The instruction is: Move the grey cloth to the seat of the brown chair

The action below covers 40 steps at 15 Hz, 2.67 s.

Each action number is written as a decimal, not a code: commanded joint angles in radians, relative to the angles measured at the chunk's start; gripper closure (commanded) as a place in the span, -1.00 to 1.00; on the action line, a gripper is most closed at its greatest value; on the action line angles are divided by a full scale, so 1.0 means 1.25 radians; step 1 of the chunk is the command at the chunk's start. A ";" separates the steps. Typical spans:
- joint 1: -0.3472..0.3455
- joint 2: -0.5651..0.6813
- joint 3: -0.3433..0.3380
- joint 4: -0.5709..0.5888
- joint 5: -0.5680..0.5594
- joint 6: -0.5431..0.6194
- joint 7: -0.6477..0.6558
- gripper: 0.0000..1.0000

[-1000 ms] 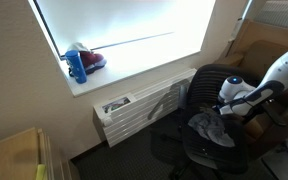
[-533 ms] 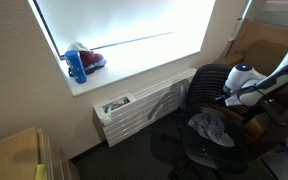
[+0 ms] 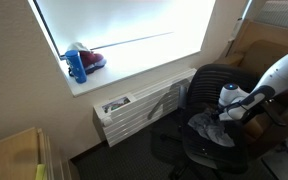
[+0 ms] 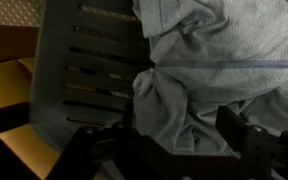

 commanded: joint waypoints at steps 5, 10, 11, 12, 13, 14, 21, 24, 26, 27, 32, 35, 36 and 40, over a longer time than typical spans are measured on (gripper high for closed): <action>0.057 0.205 -0.080 0.176 0.083 0.163 0.089 -0.50; 0.075 0.221 -0.111 0.222 0.022 0.119 0.205 0.11; 0.076 0.217 -0.115 0.224 0.011 0.112 0.225 0.26; 0.051 0.214 -0.089 0.243 0.004 0.086 0.212 0.39; 0.036 0.210 -0.070 0.260 0.039 0.051 0.159 0.52; 0.010 0.208 -0.043 0.286 0.034 0.024 0.135 0.66; 0.003 -0.025 -0.012 0.087 0.017 0.132 0.047 0.93; 0.043 -0.112 -0.051 -0.005 0.047 0.273 0.040 0.93; 0.050 -0.167 -0.047 -0.080 0.076 0.380 0.016 0.93; 0.049 -0.195 -0.038 -0.120 0.099 0.450 0.004 0.93; 0.132 -0.315 -0.098 -0.206 0.260 0.573 0.037 0.93; 0.223 -0.399 -0.192 -0.231 0.340 0.536 0.078 0.93; 0.265 -0.427 -0.235 -0.249 0.371 0.534 0.096 0.93; 0.441 -0.516 -0.436 -0.329 0.510 0.532 0.151 0.93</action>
